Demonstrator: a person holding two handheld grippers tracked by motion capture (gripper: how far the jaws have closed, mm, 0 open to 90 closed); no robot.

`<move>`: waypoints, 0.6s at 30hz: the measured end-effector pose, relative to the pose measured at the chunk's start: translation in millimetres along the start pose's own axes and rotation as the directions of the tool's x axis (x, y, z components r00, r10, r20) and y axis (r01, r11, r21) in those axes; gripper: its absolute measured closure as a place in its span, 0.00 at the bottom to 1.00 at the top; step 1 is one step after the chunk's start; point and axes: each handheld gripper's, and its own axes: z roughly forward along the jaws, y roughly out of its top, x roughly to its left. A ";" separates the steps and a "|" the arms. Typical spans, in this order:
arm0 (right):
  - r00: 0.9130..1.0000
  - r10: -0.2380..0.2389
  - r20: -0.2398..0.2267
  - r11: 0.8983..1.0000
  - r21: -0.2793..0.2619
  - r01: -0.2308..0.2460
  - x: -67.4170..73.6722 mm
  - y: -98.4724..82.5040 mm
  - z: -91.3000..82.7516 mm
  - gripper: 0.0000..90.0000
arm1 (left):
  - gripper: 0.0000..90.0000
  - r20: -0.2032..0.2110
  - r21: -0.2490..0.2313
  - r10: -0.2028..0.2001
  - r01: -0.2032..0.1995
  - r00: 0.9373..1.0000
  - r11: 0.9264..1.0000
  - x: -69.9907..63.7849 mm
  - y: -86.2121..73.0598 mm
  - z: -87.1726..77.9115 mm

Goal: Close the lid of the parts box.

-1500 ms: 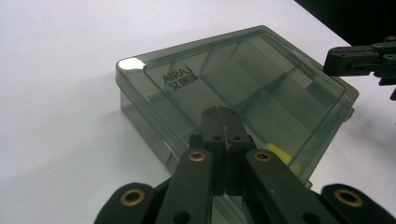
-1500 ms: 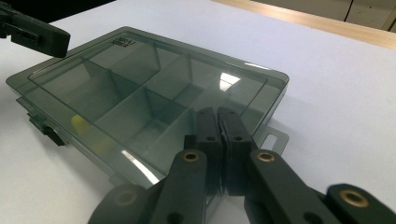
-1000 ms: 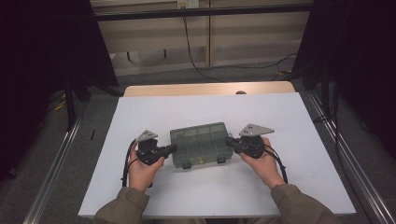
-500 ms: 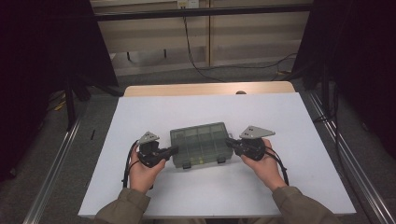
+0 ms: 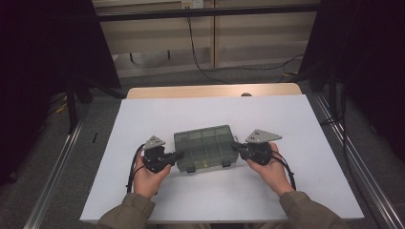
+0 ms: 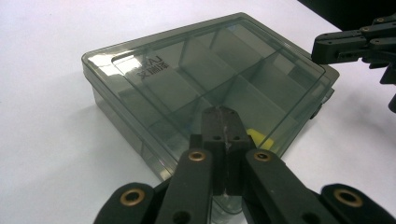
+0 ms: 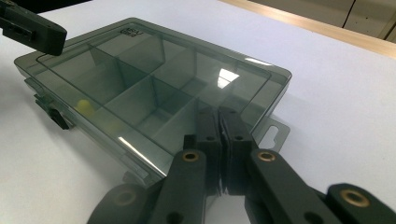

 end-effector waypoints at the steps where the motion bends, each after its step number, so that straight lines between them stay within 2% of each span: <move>1: 1.000 -0.003 0.001 1.000 0.000 0.003 0.1 -0.1 0.0 0.98 | 1.00 0.000 0.004 0.001 -0.001 1.000 1.000 -0.5 -0.1 -0.3; 5: 1.000 -0.013 0.006 1.000 -0.005 0.013 1.1 -1.0 0.1 0.98 | 1.00 -0.002 0.009 0.008 -0.008 1.000 1.000 -1.5 -0.1 -0.9; 6: 1.000 -0.017 0.007 1.000 -0.004 0.017 1.8 -1.5 0.0 0.99 | 1.00 -0.007 0.044 0.015 -0.015 1.000 0.999 -1.9 -0.4 0.4; 8: 0.999 -0.034 0.006 0.999 0.022 0.034 3.4 -3.3 1.1 1.00 | 1.00 -0.005 0.022 0.014 -0.014 1.000 1.000 -3.2 -3.5 1.6; 10: 0.999 -0.036 0.012 0.999 0.010 0.035 4.4 -4.8 1.2 1.00 | 1.00 -0.009 0.021 0.026 -0.025 1.000 0.999 -3.5 -4.1 1.5; 12: 0.999 -0.045 0.015 0.999 0.009 0.045 5.1 -4.9 1.6 1.00 | 1.00 -0.006 0.012 0.015 -0.015 1.000 1.000 -3.5 -5.0 1.6; 16: 0.998 -0.050 0.023 0.999 0.006 0.050 6.2 -5.5 1.6 1.00 | 1.00 -0.022 0.007 0.044 -0.044 0.999 0.999 -5.6 -6.6 1.0; 18: 0.999 -0.032 0.019 0.999 -0.003 0.032 5.9 -7.1 1.5 1.00 | 1.00 -0.023 0.003 0.046 -0.046 0.999 0.999 -6.3 -7.4 0.7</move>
